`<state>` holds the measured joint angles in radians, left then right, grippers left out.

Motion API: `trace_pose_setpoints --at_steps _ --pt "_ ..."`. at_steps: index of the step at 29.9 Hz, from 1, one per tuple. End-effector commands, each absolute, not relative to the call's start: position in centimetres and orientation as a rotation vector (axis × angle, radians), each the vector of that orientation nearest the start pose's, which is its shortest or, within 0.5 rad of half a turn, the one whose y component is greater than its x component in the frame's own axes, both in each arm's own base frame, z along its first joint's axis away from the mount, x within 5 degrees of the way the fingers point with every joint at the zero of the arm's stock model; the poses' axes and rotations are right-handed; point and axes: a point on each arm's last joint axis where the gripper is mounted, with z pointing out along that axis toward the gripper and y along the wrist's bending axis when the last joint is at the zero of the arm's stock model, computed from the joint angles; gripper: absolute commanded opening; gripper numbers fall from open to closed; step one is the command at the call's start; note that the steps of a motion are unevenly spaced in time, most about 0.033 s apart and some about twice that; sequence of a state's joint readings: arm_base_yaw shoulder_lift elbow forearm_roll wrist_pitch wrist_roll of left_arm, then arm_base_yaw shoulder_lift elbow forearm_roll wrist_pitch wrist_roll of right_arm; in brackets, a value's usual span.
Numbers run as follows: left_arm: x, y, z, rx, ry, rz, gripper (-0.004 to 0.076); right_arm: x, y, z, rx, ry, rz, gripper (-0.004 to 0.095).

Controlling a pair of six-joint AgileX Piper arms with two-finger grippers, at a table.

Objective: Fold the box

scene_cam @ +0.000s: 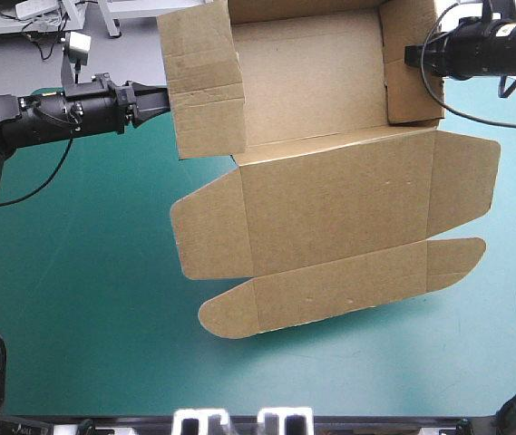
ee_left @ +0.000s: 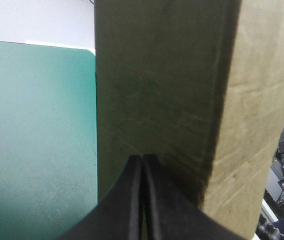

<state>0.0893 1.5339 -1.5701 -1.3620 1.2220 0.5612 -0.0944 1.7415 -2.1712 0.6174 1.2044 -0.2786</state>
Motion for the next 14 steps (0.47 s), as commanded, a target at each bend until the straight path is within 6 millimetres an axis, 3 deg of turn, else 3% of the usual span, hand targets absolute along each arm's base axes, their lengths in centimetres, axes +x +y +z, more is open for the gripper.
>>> trace_pose_setpoints --at_steps 1,7,14 --pt "28.9 -6.4 47.4 0.372 1.82 -1.473 -0.001 34.5 1.8 52.0 -0.23 1.975 0.567 -0.0021" --pt "29.1 -6.3 47.4 0.357 1.812 -1.459 -0.001 35.1 2.1 51.6 -0.235 1.983 0.577 -0.0021" --pt "29.1 -6.3 47.4 0.367 1.805 -1.448 -0.001 36.0 4.1 51.0 -0.27 1.971 0.602 -0.0021"
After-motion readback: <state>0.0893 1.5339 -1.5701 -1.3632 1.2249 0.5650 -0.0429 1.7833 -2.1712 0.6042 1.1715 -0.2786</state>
